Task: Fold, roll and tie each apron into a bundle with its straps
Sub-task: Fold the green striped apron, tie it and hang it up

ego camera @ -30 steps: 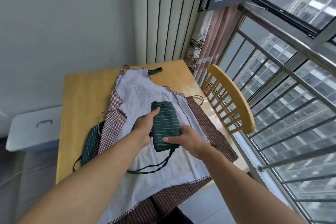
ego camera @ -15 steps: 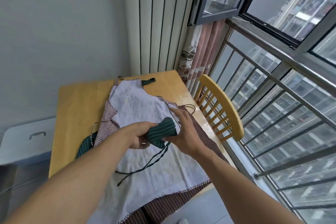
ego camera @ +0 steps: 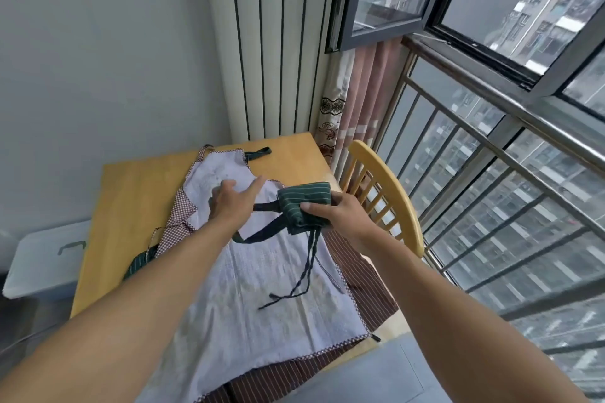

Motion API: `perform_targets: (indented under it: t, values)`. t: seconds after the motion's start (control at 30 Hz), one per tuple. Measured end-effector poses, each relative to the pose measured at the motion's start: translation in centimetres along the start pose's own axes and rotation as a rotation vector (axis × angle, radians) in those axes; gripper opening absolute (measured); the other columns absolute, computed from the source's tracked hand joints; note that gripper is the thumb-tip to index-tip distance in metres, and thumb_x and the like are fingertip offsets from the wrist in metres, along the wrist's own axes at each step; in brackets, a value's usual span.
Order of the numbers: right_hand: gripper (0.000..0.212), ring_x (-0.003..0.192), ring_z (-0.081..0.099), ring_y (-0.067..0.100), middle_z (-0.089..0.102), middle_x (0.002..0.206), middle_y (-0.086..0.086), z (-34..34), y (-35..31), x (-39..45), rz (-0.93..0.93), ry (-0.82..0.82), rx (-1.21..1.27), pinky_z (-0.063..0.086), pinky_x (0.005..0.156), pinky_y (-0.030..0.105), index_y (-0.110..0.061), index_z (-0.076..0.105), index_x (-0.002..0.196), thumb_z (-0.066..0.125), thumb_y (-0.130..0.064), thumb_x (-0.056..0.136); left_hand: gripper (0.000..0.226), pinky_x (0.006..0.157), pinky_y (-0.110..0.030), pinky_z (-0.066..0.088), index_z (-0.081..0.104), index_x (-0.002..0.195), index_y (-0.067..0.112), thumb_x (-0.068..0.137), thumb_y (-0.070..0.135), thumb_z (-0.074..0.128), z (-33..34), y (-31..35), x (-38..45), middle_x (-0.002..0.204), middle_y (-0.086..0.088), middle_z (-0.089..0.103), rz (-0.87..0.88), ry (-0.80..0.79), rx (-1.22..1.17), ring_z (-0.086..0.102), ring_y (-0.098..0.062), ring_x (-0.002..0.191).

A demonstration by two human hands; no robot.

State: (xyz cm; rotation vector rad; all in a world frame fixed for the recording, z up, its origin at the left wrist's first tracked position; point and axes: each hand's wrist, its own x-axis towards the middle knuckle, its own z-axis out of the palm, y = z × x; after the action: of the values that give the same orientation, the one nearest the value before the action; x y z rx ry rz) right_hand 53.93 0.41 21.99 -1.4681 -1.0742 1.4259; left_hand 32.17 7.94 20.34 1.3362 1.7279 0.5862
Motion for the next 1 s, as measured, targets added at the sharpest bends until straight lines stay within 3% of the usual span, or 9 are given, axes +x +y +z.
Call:
perform_targets:
  t: [0.1,0.17,0.3,0.37,0.5,0.6,0.77,0.93,1.0]
  values:
    - [0.035,0.101,0.075,0.025,0.078,0.108,0.006,-1.3,-0.7,0.7,0.019,-0.011,0.008,0.059,0.093,0.042,-0.012,0.072,0.113,0.084,-0.020,0.081,0.083,0.106,-0.035,0.036,0.054,0.136,0.028,0.076,0.085,0.054,0.7,3.3,-2.7,0.137,0.009,0.057,0.178,-0.389,-0.173,0.050,-0.012,0.126]
    - [0.034,0.102,0.075,0.025,0.078,0.107,0.007,-1.8,-1.2,0.8,0.036,-0.025,-0.018,0.060,0.093,0.042,-0.011,0.073,0.112,0.084,-0.023,0.082,0.063,0.106,-0.031,0.044,0.063,0.128,0.026,0.081,0.068,0.063,1.8,4.4,-4.0,0.124,0.007,0.070,0.221,-0.533,-0.199,0.062,-0.011,0.118]
    - [0.036,0.098,0.076,0.024,0.078,0.105,0.009,-3.2,-1.5,0.9,0.086,-0.058,0.016,0.061,0.090,0.038,-0.006,0.074,0.111,0.083,-0.029,0.084,0.041,0.096,-0.037,0.057,0.061,0.134,0.021,0.094,0.026,0.070,3.1,3.9,-4.1,0.120,-0.004,0.074,0.208,-0.644,-0.306,0.070,-0.022,0.114]
    - [0.046,0.099,0.075,0.024,0.078,0.104,0.009,-3.5,-1.2,1.0,0.122,-0.060,0.001,0.060,0.093,0.041,-0.007,0.074,0.110,0.086,-0.038,0.079,0.045,0.096,-0.040,0.058,0.058,0.136,0.016,0.093,0.011,0.072,3.3,3.3,-4.2,0.123,-0.011,0.072,0.170,-0.700,-0.325,0.070,-0.025,0.114]
    - [0.056,0.102,0.075,0.024,0.079,0.103,0.005,-3.3,-0.4,1.5,0.117,-0.040,0.003,0.057,0.098,0.048,-0.010,0.074,0.111,0.087,-0.051,0.075,0.053,0.097,-0.042,0.057,0.055,0.136,0.011,0.088,-0.002,0.074,4.0,2.7,-4.3,0.125,-0.014,0.071,0.140,-0.660,-0.418,0.069,-0.028,0.116]
    - [0.054,0.105,0.073,0.023,0.078,0.107,0.005,-3.2,-0.6,1.9,0.073,-0.061,0.024,0.055,0.102,0.046,-0.011,0.071,0.116,0.082,-0.049,0.080,0.050,0.103,-0.044,0.054,0.058,0.137,0.011,0.089,0.000,0.071,4.2,2.4,-3.9,0.126,-0.014,0.070,0.076,-0.618,-0.543,0.067,-0.031,0.119]
    - [0.039,0.113,0.070,0.025,0.075,0.118,0.007,-3.4,-1.2,2.2,0.001,-0.187,0.050,0.052,0.104,0.040,-0.008,0.064,0.129,0.074,-0.014,0.091,0.040,0.107,-0.038,0.049,0.061,0.134,0.006,0.094,0.004,0.065,3.3,2.0,-3.0,0.129,-0.012,0.070,0.044,-0.644,-0.611,0.064,-0.027,0.124]
    - [0.034,0.093,0.076,0.014,0.079,0.103,0.001,-1.5,-1.4,2.2,-0.006,-0.060,-0.080,0.060,0.082,0.026,-0.013,0.069,0.124,0.075,-0.014,0.090,0.052,0.106,-0.037,0.048,0.066,0.128,0.019,0.085,0.049,0.067,2.9,1.8,-2.9,0.119,-0.004,0.075,0.070,-0.570,-0.448,0.068,-0.022,0.117]
    - [0.034,0.091,0.076,0.016,0.079,0.100,0.002,-1.0,-1.7,2.1,-0.007,-0.017,-0.078,0.062,0.083,0.031,-0.014,0.072,0.122,0.077,-0.022,0.090,0.051,0.105,-0.034,0.049,0.067,0.127,0.023,0.084,0.050,0.067,2.0,1.9,-2.7,0.118,0.000,0.076,0.136,-0.594,-0.353,0.068,-0.019,0.116]
